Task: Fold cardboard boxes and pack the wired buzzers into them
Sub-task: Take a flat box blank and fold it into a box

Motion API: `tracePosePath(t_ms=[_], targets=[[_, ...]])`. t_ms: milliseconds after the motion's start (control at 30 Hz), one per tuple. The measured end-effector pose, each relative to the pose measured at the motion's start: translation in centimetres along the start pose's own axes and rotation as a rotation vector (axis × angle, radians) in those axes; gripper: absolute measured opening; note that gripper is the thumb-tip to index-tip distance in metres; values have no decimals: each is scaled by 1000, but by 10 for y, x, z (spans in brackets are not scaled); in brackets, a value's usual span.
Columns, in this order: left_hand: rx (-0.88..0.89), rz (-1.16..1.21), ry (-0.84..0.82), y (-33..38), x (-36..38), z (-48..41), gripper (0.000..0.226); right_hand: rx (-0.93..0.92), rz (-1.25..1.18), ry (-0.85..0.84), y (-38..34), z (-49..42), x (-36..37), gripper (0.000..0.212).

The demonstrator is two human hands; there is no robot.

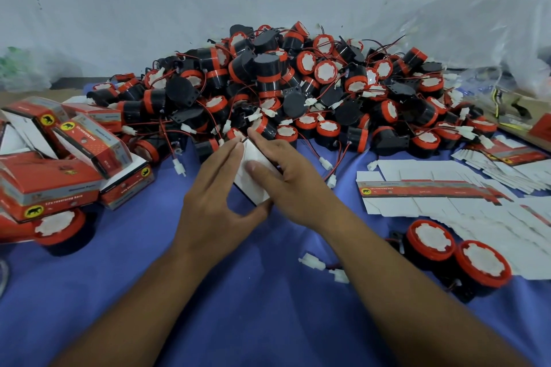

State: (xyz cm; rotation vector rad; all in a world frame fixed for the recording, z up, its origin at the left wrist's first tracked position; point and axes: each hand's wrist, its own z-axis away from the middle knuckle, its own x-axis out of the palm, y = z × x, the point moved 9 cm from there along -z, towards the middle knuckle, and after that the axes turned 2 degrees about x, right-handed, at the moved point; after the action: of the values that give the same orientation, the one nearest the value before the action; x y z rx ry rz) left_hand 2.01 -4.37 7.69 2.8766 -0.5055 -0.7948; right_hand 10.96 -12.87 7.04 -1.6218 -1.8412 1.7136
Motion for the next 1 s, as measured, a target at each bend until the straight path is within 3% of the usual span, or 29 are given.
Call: tracePosePath(t_ms=[233, 467, 800, 1000], targets=[[-28, 45, -17, -4, 1, -1, 74, -108, 188, 1, -11, 1, -1, 55], [8, 29, 9, 0, 1, -1, 67, -127, 115, 15, -13, 1, -5, 49], [39, 18, 41, 1, -4, -3, 68, 8, -135, 10, 0, -1, -2, 52], [38, 24, 27, -1, -3, -1, 70, -8, 38, -92, 6, -1, 14, 60]])
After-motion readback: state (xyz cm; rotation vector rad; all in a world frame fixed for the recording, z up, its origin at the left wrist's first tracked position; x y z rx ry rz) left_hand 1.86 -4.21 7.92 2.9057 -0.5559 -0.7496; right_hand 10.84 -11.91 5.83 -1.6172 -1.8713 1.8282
